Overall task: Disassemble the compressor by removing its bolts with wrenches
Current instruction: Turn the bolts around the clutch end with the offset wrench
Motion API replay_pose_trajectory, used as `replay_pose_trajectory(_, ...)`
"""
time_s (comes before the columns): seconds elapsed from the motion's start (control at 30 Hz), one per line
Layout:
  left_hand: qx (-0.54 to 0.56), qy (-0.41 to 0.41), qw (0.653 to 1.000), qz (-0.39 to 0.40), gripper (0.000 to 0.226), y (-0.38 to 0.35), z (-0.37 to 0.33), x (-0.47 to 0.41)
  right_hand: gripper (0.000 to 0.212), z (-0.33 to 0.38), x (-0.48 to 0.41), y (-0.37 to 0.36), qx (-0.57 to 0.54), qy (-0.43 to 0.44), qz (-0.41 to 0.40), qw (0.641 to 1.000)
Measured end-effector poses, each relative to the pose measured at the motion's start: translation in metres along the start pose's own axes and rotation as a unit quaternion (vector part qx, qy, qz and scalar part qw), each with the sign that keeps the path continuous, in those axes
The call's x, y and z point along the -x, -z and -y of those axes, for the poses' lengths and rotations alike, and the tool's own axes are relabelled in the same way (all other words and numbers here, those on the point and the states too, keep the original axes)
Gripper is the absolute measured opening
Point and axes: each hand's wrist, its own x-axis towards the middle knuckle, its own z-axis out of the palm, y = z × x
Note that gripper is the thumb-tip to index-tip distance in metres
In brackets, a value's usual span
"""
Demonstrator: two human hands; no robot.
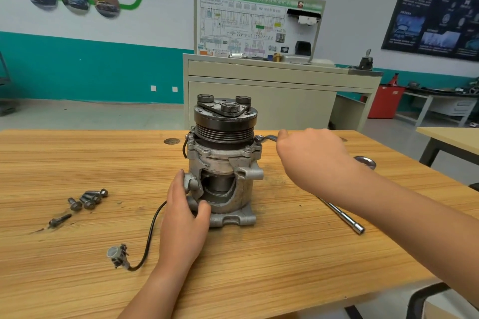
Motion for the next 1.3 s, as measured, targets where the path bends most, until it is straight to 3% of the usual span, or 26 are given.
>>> replay_pose_trajectory(0.17,0.007,0.001,1.000,0.006,0.070,0.001,-0.001,0.001,0.031,-0.008,-0.003,-0.005,0.026,0.016,-0.003,1.000)
replay_pose_trajectory(0.33,0.014,0.003,1.000,0.009,0.071,0.002,0.000,0.001,0.052,-0.044,-0.015,-0.014,0.033,0.072,-0.034,0.996)
replay_pose_trajectory(0.5,0.005,0.005,1.000,0.006,0.070,0.001,-0.002,0.000,0.046,-0.056,-0.039,-0.032,0.072,0.098,-0.068,0.990)
replay_pose_trajectory(0.63,0.002,0.008,1.000,0.004,0.070,0.001,-0.002,0.000,0.035,-0.043,-0.075,-0.056,0.009,0.080,-0.054,0.995)
replay_pose_trajectory(0.73,0.006,0.006,1.000,0.010,0.070,0.003,-0.002,0.001,0.030,-0.020,-0.100,-0.073,-0.094,0.059,-0.118,0.987)
replay_pose_trajectory(0.83,0.004,0.001,1.000,0.012,0.070,0.004,-0.002,0.001,0.019,-0.015,-0.102,-0.083,-0.173,0.060,-0.253,0.950)
replay_pose_trajectory(0.9,0.002,-0.001,1.000,0.009,0.070,0.003,-0.002,0.001,0.011,-0.016,-0.090,-0.085,-0.211,0.055,-0.294,0.931)
replay_pose_trajectory(1.1,0.001,0.004,1.000,0.006,0.070,0.002,-0.001,0.000,0.032,-0.029,-0.043,-0.078,-0.342,-0.057,-0.249,0.904)
replay_pose_trajectory(1.3,-0.004,-0.001,1.000,0.005,0.070,0.003,-0.001,0.001,0.033,-0.021,-0.002,-0.067,-0.221,-0.031,-0.126,0.966)
